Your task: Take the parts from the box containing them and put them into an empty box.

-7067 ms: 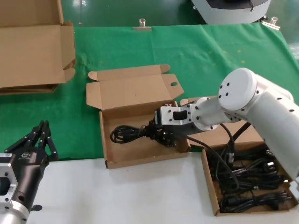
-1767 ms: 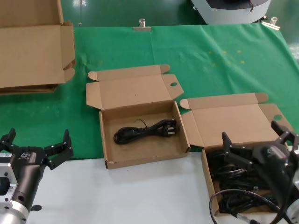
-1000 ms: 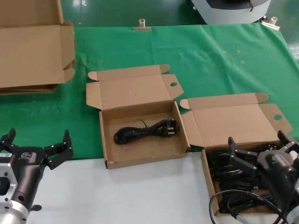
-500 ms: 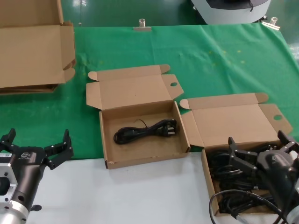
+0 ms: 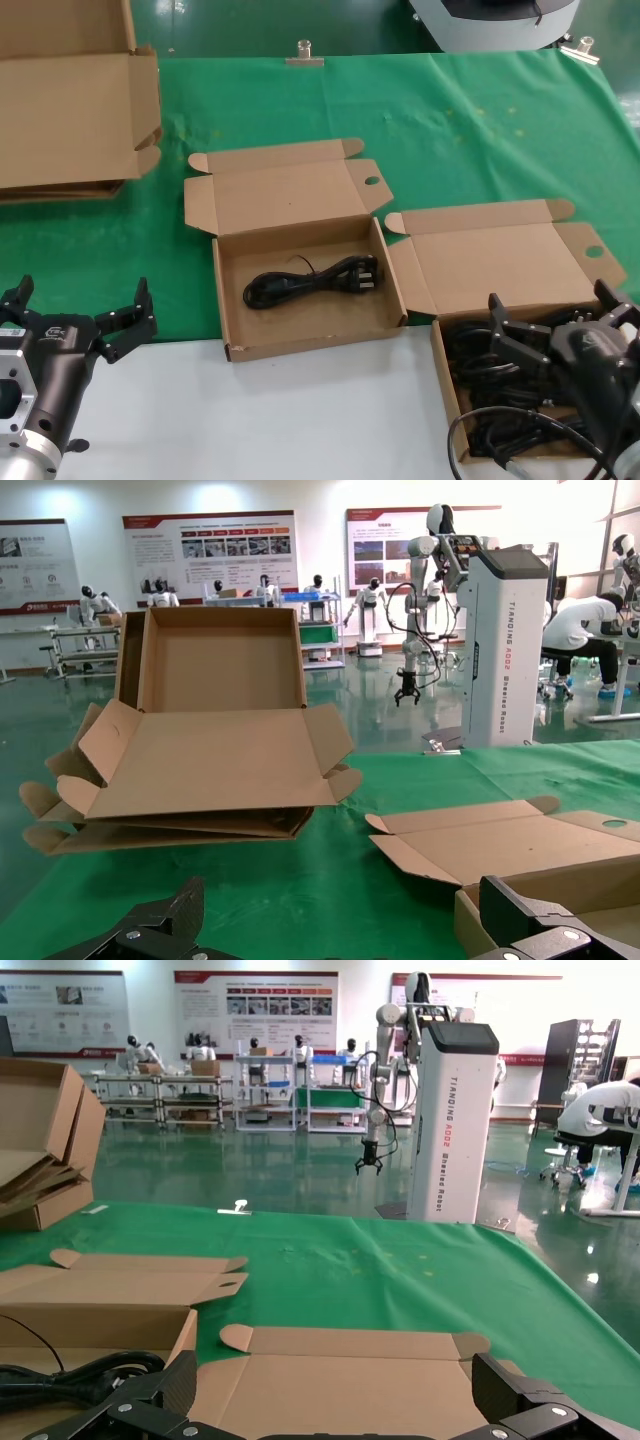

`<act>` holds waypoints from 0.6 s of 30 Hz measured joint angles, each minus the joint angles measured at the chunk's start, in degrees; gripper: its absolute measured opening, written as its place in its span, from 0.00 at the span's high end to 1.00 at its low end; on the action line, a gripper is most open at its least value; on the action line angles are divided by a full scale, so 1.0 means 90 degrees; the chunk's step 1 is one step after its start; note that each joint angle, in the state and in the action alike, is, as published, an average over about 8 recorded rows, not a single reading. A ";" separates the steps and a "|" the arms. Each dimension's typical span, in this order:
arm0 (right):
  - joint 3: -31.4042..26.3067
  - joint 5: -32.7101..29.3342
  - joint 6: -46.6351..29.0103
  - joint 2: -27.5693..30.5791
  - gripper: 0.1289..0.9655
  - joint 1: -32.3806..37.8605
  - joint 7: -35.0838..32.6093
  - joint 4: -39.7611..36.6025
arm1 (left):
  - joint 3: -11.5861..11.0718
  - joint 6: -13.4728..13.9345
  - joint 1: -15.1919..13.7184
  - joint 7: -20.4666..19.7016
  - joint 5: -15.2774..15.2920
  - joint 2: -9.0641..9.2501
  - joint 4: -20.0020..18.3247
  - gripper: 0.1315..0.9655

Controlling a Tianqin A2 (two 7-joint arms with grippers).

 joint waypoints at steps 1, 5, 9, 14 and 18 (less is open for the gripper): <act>0.0000 0.0000 0.0000 0.0000 0.00 0.0000 0.0000 0.0000 | 0.0000 0.0000 0.0000 0.0000 0.0000 0.0000 0.0000 0.00; 0.0000 0.0000 0.0000 0.0000 0.00 0.0000 0.0000 0.0000 | 0.0000 0.0000 0.0000 0.0000 0.0000 0.0000 0.0000 0.00; 0.0000 0.0000 0.0000 0.0000 0.00 0.0000 0.0000 0.0000 | 0.0000 0.0000 0.0000 0.0000 0.0000 0.0000 0.0000 0.00; 0.0000 0.0000 0.0000 0.0000 0.00 0.0000 0.0000 0.0000 | 0.0000 0.0000 0.0000 0.0000 0.0000 0.0000 0.0000 0.00; 0.0000 0.0000 0.0000 0.0000 0.00 0.0000 0.0000 0.0000 | 0.0000 0.0000 0.0000 0.0000 0.0000 0.0000 0.0000 0.00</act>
